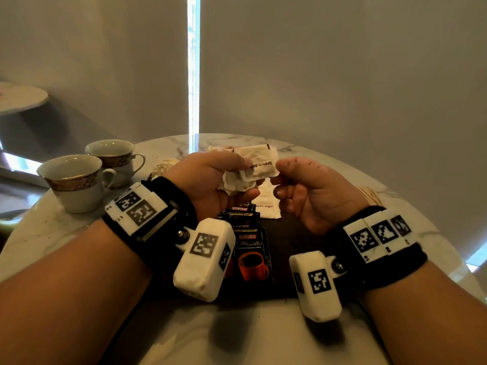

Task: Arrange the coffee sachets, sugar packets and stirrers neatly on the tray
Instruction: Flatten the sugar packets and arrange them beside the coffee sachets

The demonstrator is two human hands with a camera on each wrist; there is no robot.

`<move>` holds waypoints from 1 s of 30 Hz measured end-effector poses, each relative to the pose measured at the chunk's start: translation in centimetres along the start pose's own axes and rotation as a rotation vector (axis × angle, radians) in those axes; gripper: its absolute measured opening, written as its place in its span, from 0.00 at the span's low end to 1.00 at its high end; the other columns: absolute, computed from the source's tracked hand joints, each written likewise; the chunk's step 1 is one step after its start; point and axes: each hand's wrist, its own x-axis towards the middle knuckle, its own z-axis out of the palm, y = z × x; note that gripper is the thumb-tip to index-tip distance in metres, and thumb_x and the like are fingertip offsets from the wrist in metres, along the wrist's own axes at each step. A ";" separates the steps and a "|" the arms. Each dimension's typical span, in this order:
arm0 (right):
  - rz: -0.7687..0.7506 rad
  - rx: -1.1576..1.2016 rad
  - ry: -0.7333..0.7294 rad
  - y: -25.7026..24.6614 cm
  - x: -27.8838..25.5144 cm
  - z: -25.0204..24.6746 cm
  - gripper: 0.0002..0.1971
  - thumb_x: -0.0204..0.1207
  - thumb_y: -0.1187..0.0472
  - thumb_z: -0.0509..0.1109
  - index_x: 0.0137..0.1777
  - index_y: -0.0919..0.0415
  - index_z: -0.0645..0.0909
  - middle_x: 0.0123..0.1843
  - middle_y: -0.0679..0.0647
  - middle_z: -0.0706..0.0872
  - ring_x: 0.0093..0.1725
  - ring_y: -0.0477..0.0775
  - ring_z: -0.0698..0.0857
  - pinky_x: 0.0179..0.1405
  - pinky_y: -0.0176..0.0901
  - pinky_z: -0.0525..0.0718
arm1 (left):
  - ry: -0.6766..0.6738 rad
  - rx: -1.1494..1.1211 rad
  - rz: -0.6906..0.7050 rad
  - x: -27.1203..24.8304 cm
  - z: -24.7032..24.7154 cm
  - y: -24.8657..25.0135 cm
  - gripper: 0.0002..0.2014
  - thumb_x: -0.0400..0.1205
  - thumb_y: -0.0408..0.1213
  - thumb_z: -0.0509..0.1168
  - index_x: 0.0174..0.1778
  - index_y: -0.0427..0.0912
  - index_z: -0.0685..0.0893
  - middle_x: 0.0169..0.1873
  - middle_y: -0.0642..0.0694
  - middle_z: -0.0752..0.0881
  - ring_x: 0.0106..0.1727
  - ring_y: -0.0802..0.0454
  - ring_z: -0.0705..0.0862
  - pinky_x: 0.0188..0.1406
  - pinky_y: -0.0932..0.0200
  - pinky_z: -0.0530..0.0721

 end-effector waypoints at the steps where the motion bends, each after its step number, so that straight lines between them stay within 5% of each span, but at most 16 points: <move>1: -0.002 -0.008 0.000 0.1 0.0 0.1 0.15 0.67 0.59 0.79 0.50 0.64 0.81 0.34 0.54 0.83 0.28 0.49 0.76 0.21 0.37 0.67 | -0.003 0.019 0.009 0.1 -0.1 0.0 0.25 0.79 0.29 0.66 0.74 0.30 0.77 0.54 0.34 0.88 0.40 0.47 0.90 0.31 0.57 0.88; 9: -0.023 -0.022 0.057 0.2 0.1 0.2 0.10 0.68 0.65 0.74 0.48 0.65 0.79 0.35 0.56 0.86 0.26 0.50 0.79 0.21 0.38 0.69 | -0.010 0.097 0.025 0.3 -0.3 -0.2 0.26 0.75 0.28 0.70 0.71 0.30 0.78 0.55 0.33 0.87 0.37 0.48 0.88 0.27 0.59 0.85; 13: -0.016 0.006 0.082 0.2 0.3 0.2 0.03 0.77 0.70 0.70 0.47 0.63 0.79 0.37 0.58 0.88 0.27 0.51 0.82 0.20 0.38 0.73 | -0.008 0.108 0.014 0.3 -0.1 -0.3 0.14 0.81 0.29 0.65 0.62 0.33 0.82 0.50 0.35 0.87 0.33 0.48 0.85 0.27 0.59 0.84; 17: -0.033 0.026 0.105 0.1 0.4 0.1 0.02 0.79 0.69 0.68 0.47 0.63 0.80 0.36 0.57 0.88 0.29 0.51 0.85 0.22 0.39 0.76 | 0.026 0.116 0.005 0.4 -0.4 -0.3 0.22 0.76 0.31 0.68 0.68 0.32 0.81 0.51 0.34 0.86 0.35 0.47 0.85 0.26 0.59 0.83; 20: -0.027 0.067 0.149 0.3 0.6 0.0 0.04 0.81 0.68 0.65 0.46 0.61 0.80 0.36 0.56 0.88 0.30 0.52 0.88 0.23 0.38 0.78 | 0.034 0.115 -0.009 0.4 -0.2 -0.3 0.09 0.79 0.29 0.65 0.53 0.37 0.87 0.43 0.36 0.86 0.35 0.47 0.84 0.25 0.59 0.83; 22: -0.029 0.108 0.178 0.3 0.9 0.0 0.06 0.82 0.68 0.64 0.44 0.60 0.79 0.35 0.56 0.89 0.31 0.52 0.88 0.23 0.37 0.79 | 0.054 0.106 -0.003 0.5 -0.3 -0.2 0.12 0.83 0.27 0.60 0.42 0.42 0.88 0.38 0.38 0.86 0.36 0.47 0.83 0.25 0.60 0.80; 27: -0.062 0.196 0.213 0.4 1.1 -0.1 0.06 0.82 0.68 0.63 0.48 0.63 0.81 0.36 0.58 0.90 0.35 0.56 0.90 0.27 0.43 0.85 | 0.059 0.135 -0.013 0.3 -0.3 -0.1 0.09 0.82 0.32 0.64 0.55 0.42 0.87 0.43 0.42 0.87 0.34 0.51 0.83 0.24 0.63 0.76; 30: -0.085 0.230 0.187 0.5 1.0 0.2 0.07 0.81 0.70 0.64 0.47 0.66 0.84 0.35 0.60 0.89 0.34 0.57 0.90 0.30 0.48 0.89 | 0.031 0.138 -0.050 0.4 -0.6 -0.2 0.20 0.73 0.40 0.75 0.60 0.40 0.85 0.51 0.41 0.87 0.33 0.54 0.81 0.20 0.65 0.76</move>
